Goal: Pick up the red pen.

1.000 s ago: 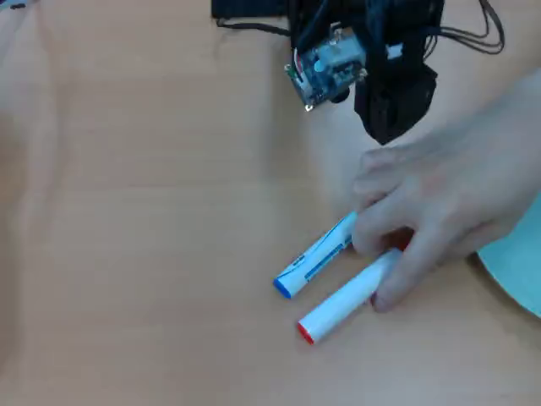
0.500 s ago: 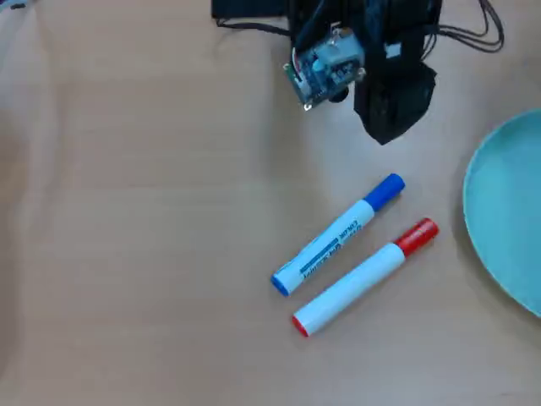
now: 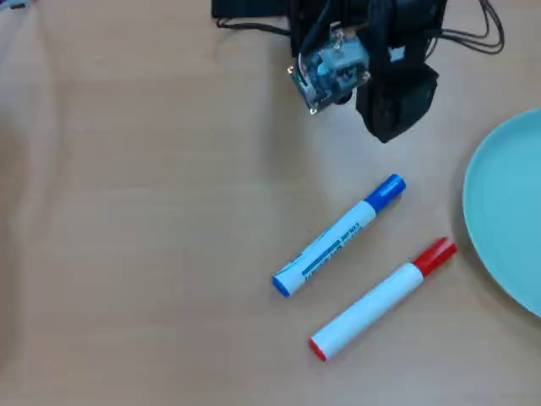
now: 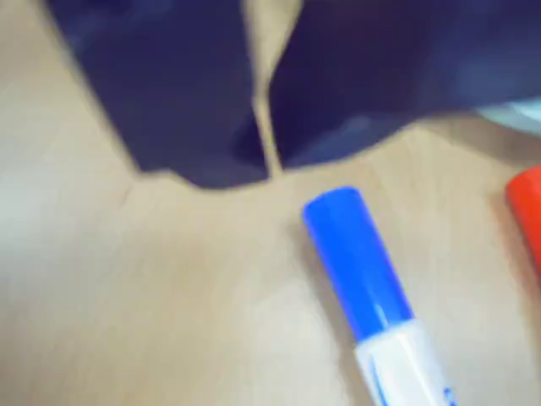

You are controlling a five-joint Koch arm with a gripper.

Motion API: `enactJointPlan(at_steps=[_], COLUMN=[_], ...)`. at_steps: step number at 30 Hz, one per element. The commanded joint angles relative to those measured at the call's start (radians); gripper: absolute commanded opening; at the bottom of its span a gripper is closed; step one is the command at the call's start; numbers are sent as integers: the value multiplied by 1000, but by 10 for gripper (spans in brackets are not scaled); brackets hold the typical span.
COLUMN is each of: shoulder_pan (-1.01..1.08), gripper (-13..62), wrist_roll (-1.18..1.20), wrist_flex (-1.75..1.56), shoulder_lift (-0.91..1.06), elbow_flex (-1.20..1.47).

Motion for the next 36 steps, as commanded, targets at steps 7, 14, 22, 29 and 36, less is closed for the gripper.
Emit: enactJointPlan(at_steps=[7, 14, 22, 29, 36], shoulder_pan=[-11, -41, -40, -40, -12], gripper=[-67, -67, -66, -63, -61], wrist_roll=[6, 58, 215, 199, 118], wrist_flex=[5, 5, -11, -44, -118], shoulder_lift=[72, 138, 204, 195, -100], elbow_flex=[-40, -97, -106, -186, -479])
